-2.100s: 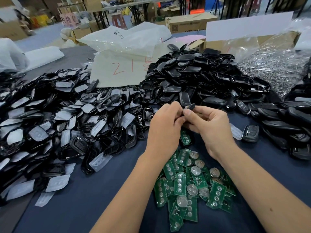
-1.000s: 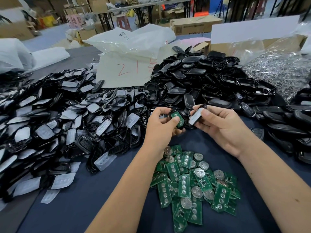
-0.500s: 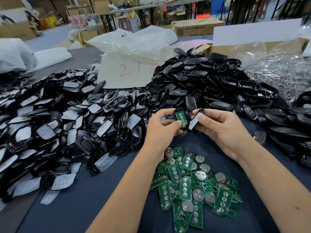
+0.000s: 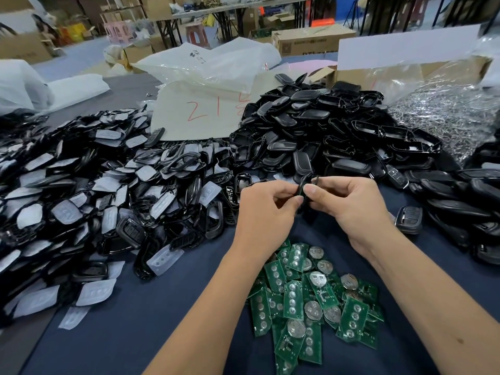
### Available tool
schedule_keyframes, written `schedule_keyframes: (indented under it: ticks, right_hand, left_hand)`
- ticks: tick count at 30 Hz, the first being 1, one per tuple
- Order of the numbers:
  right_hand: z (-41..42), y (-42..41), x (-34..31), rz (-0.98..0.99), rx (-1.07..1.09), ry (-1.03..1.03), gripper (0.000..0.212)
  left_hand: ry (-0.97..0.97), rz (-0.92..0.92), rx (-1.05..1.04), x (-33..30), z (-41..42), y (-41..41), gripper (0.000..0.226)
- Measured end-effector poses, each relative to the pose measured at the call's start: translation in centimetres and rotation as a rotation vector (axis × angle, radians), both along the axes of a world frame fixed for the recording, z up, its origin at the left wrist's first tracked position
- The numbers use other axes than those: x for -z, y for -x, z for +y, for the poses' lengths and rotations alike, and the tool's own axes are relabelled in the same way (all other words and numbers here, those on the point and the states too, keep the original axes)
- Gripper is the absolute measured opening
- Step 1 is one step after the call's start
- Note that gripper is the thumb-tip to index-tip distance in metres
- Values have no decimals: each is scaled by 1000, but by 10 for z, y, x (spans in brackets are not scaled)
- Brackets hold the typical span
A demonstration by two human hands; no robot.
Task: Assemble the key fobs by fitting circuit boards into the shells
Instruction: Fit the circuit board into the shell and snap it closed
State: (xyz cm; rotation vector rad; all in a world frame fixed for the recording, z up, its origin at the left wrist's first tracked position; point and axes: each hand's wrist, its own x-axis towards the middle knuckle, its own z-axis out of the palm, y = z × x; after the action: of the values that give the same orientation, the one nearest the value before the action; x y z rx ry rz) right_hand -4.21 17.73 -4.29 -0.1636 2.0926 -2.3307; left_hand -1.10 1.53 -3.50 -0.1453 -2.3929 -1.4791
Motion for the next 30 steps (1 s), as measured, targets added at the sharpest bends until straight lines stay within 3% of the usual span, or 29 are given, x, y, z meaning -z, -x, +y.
schedule_keyframes:
  ticks: [3, 12, 17, 20, 23, 30]
  right_hand:
    - [0, 0, 2, 7, 4, -17, 20]
    - [3, -1, 1, 28, 72, -136, 44]
    - [5, 0, 1, 159, 136, -443, 43]
    - [12, 5, 1, 153, -36, -315, 24]
    - [14, 7, 3, 205, -159, -309, 22]
    - [12, 7, 4, 216, -108, -185, 19]
  left_hand:
    - [31, 4, 24, 0, 0, 0, 22]
    - [261, 100, 39, 0, 3, -4, 14]
    - [222, -1, -14, 1, -3, -1, 17]
    - [190, -38, 25, -1, -10, 0, 20]
    - [182, -32, 56, -3, -11, -2, 31]
    - [88, -17, -37, -7, -11, -1, 20]
